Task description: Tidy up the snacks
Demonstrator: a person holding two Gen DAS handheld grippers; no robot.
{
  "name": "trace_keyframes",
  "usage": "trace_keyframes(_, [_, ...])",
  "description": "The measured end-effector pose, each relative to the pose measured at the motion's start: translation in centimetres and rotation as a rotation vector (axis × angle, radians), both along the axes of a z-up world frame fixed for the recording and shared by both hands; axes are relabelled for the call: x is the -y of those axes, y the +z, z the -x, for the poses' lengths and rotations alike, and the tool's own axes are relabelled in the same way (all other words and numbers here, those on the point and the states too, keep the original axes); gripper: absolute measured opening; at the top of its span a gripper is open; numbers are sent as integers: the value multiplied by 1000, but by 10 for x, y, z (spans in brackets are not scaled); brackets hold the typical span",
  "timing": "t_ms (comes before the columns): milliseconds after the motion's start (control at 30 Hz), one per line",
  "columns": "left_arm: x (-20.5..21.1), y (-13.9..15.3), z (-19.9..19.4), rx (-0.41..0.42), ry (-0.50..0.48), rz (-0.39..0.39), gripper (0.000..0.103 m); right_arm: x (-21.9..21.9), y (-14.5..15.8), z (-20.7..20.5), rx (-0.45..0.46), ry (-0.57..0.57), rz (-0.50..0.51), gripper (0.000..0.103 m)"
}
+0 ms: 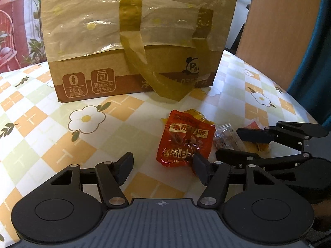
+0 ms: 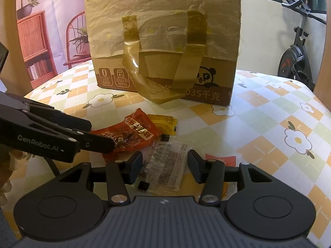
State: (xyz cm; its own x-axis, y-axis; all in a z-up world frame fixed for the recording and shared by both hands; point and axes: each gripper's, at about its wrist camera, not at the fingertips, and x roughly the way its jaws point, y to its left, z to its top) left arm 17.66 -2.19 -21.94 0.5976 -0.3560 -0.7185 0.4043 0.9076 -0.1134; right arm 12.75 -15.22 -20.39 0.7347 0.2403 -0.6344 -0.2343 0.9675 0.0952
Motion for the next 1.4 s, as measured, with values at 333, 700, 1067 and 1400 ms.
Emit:
trace_keyframes(333, [8,-1,-10,-3,-17,4,66,0,0,0,-1,1,-1,52])
trace_keyframes(700, [15,2,-16,7,-2,2,66,0,0,0,0,1,3,52])
trace_keyframes(1067, [21,-4,-15,32,-4,5,67,0,0,0,0,1,5,52])
trace_keyframes(1400, [23,-6,-10,55,-3,-1,66,-1,0,0,0,1,5,52])
